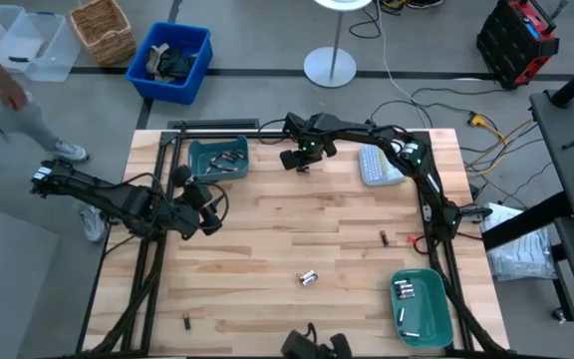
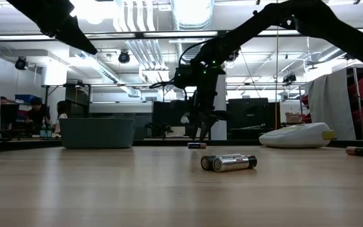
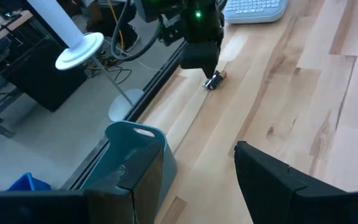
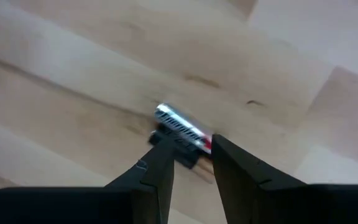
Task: Sort batteries
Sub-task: Put the black battery into the blue bin
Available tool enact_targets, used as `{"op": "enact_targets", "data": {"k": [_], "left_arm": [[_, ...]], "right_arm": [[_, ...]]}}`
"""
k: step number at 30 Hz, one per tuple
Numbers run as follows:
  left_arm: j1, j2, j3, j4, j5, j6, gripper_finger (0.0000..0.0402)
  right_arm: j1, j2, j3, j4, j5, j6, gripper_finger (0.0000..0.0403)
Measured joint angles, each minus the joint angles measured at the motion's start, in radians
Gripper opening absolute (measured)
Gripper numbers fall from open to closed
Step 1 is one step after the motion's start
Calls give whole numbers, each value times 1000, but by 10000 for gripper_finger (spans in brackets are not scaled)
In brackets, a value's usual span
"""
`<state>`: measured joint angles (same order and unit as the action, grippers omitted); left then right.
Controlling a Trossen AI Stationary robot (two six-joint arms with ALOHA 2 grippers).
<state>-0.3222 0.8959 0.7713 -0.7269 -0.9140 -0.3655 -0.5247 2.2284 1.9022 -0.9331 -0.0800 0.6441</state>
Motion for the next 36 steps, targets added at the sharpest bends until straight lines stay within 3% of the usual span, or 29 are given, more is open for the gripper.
{"op": "enact_targets", "data": {"k": [6, 28, 36], "left_arm": [[0, 0, 0, 0, 1, -1, 178], [0, 0, 0, 0, 16, -2, 178], [0, 0, 0, 0, 16, -2, 178]], "right_arm": [[-28, 1, 0, -8, -7, -5, 102], [-30, 43, 7, -49, -54, -36, 59], [-20, 43, 81, -55, -50, -188, 73]]}}
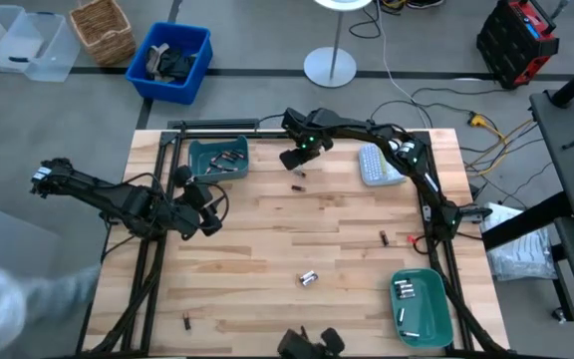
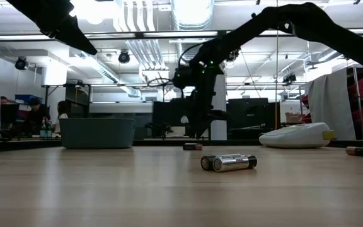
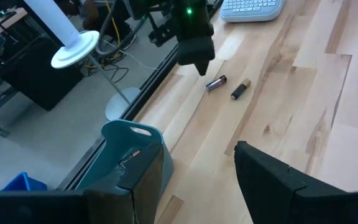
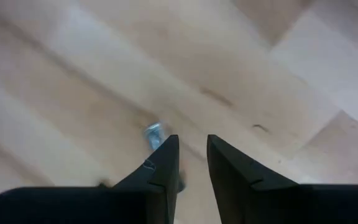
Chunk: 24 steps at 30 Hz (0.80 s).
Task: Sort batteries
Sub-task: Put the black battery into the blue bin
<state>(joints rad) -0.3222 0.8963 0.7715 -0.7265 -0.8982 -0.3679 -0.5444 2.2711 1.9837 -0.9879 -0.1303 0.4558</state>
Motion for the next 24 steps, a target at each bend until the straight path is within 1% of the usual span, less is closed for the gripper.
{"op": "enact_targets", "data": {"k": [5, 9, 11, 14, 17, 19, 24], "left_arm": [[0, 0, 0, 0, 0, 0, 178], [0, 0, 0, 0, 0, -6, 178], [0, 0, 0, 0, 1, -8, 178], [0, 0, 0, 0, 14, -12, 178], [0, 0, 0, 0, 27, -13, 178], [0, 0, 0, 0, 26, -16, 178], [0, 0, 0, 1, 26, -16, 178]], "right_arm": [[42, -1, 56, -58, 0, -117, 84], [104, -13, 85, -96, 13, -202, 92], [152, -30, 86, -111, 85, -282, 95], [238, -54, 75, -140, 245, -462, 99], [312, -59, 69, -141, 370, -580, 103], [347, -59, 68, -127, 404, -628, 102], [415, -59, 68, -5, 412, -641, 90]]}}
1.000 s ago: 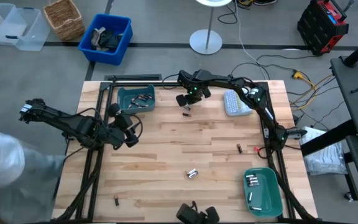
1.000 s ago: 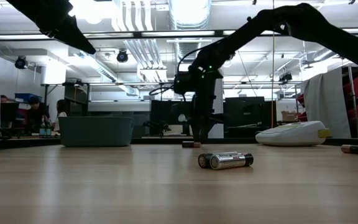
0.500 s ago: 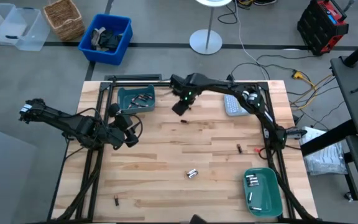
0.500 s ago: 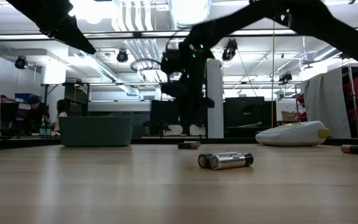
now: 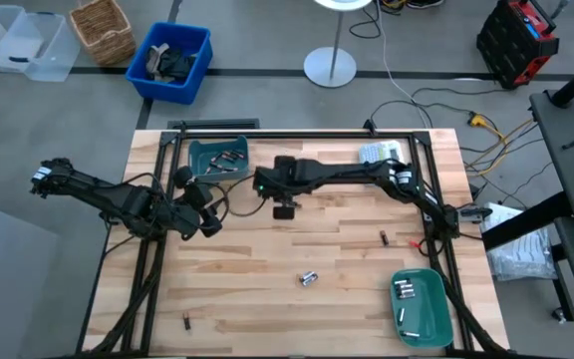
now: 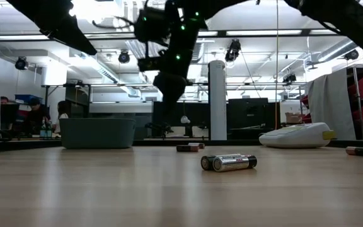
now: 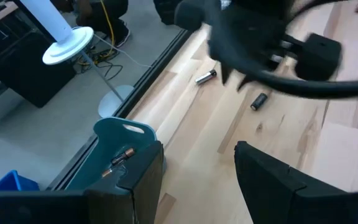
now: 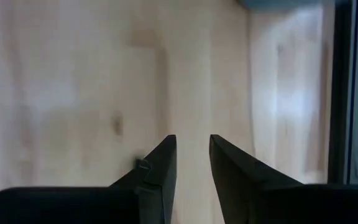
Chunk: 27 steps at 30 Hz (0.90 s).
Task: Sort batteries
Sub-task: Put the black battery into the blue bin
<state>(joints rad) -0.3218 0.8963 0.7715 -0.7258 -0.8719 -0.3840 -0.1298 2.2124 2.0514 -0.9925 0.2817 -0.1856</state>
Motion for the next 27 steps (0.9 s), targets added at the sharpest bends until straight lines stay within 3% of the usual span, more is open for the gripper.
{"op": "enact_targets", "data": {"k": [8, 12, 14, 17, 27], "left_arm": [[0, 0, 0, 10, 0, 0, 178], [0, 0, 0, 18, 0, 0, 178], [0, 0, 0, 18, 0, 0, 178], [0, 0, 0, 18, 0, 0, 178], [0, 0, 0, 15, 0, 0, 178]], "right_arm": [[39, 0, 25, 41, -1, -73, 68], [44, 0, 29, 101, -18, 80, 61], [50, 0, 31, 82, -52, 171, 59], [51, 0, 37, -5, -133, 116, 61], [49, 0, -19, -202, -141, 136, 85]]}}
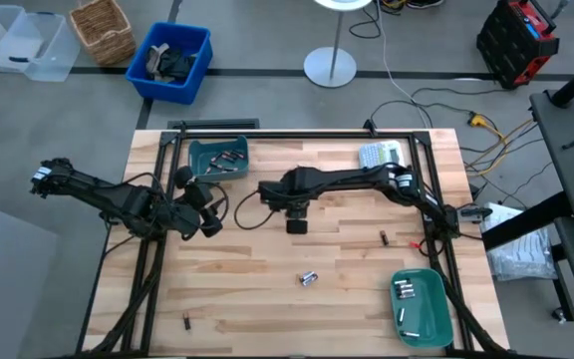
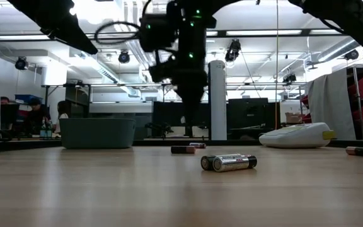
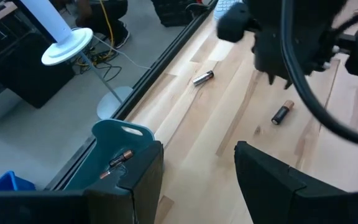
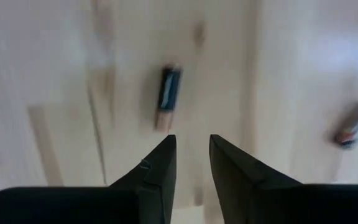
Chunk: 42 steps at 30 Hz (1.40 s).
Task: Sort batteries
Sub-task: Put the black battery into the blue bin
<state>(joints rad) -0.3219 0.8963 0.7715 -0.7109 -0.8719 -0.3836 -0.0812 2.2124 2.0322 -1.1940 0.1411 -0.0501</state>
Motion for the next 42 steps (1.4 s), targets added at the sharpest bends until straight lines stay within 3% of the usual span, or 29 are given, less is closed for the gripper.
{"op": "enact_targets", "data": {"k": [11, 20, 30, 42], "left_arm": [[0, 0, 0, -2, 26, 0, 178], [0, 0, -2, 0, 26, 0, 178], [0, 0, -2, 7, 26, 0, 178], [0, 0, -2, 7, 26, 0, 178]], "right_arm": [[5, -68, -210, 177, -71, -76, 120], [7, -170, -444, 504, -68, -42, 161], [-11, -167, -517, 591, -41, 15, 192], [-50, -167, -553, 627, -10, 13, 189]]}}
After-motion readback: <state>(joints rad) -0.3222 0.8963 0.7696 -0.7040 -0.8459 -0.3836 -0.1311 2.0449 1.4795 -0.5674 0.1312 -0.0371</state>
